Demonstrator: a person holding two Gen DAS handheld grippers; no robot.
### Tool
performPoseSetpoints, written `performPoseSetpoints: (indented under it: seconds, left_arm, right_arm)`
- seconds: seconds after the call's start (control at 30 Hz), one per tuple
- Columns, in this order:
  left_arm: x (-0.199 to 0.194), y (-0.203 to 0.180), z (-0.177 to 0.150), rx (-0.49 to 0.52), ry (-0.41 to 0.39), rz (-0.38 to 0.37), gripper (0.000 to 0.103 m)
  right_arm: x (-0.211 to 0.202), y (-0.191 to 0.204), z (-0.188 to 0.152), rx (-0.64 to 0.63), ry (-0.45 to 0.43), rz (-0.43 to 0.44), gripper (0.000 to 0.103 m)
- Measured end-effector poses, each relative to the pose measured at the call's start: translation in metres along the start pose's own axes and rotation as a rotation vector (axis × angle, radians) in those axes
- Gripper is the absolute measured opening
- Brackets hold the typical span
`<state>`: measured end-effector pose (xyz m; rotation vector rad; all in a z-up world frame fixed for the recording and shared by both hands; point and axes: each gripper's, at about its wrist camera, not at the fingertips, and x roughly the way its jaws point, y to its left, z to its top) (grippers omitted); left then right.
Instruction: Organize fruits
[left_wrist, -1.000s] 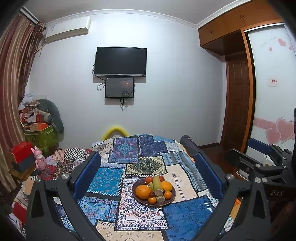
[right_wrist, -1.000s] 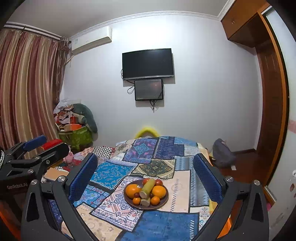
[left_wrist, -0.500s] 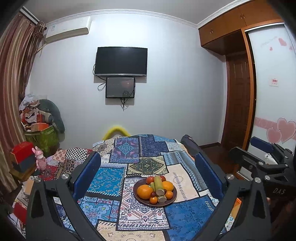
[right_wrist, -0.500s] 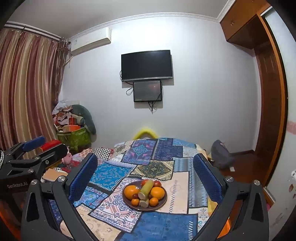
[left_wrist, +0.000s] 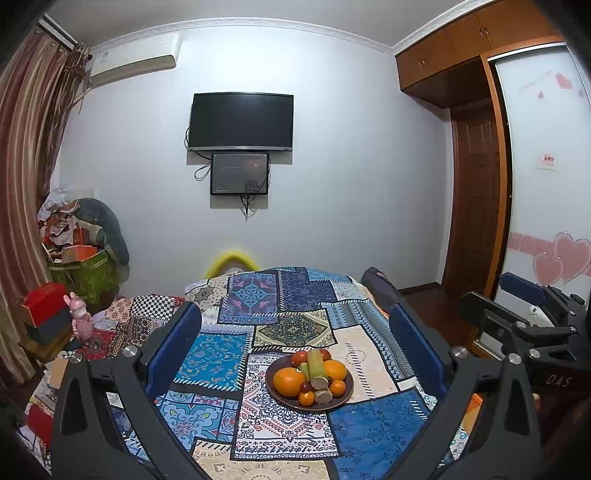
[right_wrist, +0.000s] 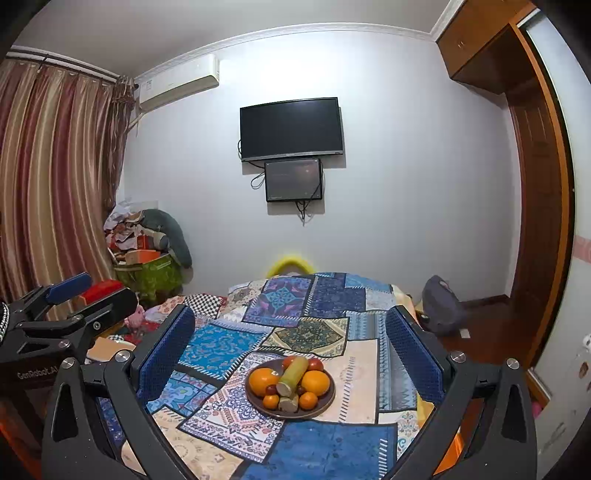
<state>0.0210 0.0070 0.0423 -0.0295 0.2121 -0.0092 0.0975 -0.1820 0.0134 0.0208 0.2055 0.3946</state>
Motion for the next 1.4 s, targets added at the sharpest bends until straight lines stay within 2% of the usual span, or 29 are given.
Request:
performPoseSetpoints:
  seconds: [1.4]
  left_arm:
    - [0.011,0.009,-0.005,-0.018,0.039,-0.031,0.103]
  right_arm:
    - [0.01,-0.002,-0.003,0.022,0.031,0.01,0.103]
